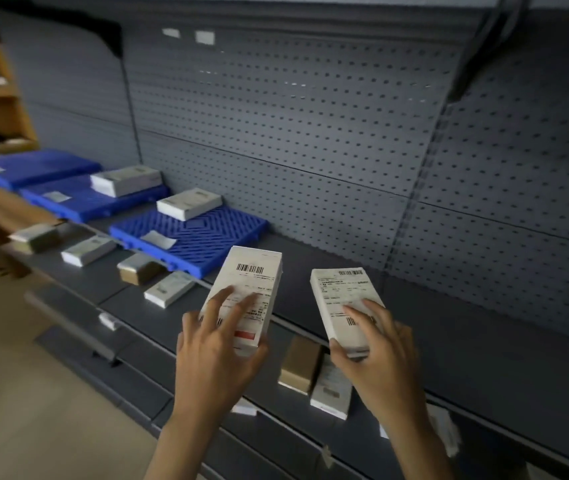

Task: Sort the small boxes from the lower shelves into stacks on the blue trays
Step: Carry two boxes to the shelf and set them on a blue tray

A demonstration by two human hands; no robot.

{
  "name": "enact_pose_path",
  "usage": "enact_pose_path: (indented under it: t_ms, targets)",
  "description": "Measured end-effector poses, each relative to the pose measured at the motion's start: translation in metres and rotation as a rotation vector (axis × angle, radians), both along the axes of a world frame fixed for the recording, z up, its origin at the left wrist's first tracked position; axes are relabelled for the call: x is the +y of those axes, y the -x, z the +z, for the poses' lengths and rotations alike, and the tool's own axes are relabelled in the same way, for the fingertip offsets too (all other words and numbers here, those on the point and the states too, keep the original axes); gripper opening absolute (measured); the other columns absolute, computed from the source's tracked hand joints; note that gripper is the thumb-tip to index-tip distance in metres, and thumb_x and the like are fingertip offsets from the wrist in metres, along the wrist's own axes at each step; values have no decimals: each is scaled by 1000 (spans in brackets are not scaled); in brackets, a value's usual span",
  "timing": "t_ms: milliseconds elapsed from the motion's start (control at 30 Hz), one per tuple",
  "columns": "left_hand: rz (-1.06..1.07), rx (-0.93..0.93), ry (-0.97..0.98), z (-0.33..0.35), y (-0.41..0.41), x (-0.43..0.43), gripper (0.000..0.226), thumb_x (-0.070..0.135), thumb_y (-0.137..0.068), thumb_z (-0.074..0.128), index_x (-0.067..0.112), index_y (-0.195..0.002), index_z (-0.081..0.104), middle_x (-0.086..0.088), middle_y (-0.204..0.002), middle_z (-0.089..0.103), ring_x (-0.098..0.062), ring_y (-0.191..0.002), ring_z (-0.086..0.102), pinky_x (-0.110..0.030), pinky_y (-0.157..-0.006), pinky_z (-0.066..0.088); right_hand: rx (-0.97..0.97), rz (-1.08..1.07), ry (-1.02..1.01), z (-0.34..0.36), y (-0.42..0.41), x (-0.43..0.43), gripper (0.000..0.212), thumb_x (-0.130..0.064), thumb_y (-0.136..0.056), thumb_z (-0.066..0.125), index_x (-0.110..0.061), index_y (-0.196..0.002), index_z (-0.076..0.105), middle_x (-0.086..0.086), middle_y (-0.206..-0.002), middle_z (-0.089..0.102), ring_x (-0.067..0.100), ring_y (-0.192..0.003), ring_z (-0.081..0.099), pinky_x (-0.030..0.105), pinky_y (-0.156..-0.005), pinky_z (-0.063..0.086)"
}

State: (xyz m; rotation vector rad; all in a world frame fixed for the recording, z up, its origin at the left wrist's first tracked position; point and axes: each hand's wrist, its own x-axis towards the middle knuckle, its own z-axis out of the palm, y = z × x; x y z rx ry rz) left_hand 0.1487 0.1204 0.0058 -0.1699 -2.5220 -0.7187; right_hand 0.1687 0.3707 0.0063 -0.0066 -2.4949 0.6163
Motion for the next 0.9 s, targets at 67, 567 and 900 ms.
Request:
enact_pose_path:
  t_ms: [67, 567, 900]
  targets:
    - [59, -24, 9, -3, 7, -29, 69, 59, -78, 71, 46, -143, 49, 10, -156, 40, -27, -111, 46, -49, -85, 54, -9, 60, 2, 0, 22, -30, 57, -61, -75, 59, -41, -128, 61, -19, -146, 46, 25, -116, 45, 48, -87, 52]
    - [205, -12, 43, 20, 153, -159, 70, 67, -80, 58, 46, -145, 45, 11, -156, 37, -24, -117, 40, -49, -85, 54, -75, 219, 45, -6, 210, -169, 58, -67, -81, 56, -45, -135, 53, -15, -149, 42, 17, -120, 42, 38, -84, 54]
    - [130, 32, 52, 35, 257, -201, 69, 57, -80, 69, 40, -144, 49, 10, -157, 38, -28, -122, 42, -50, -91, 52, -88, 100, 45, -8, 297, -207, 59, -57, -78, 71, -34, -132, 62, -5, -145, 52, 29, -114, 50, 45, -85, 54]
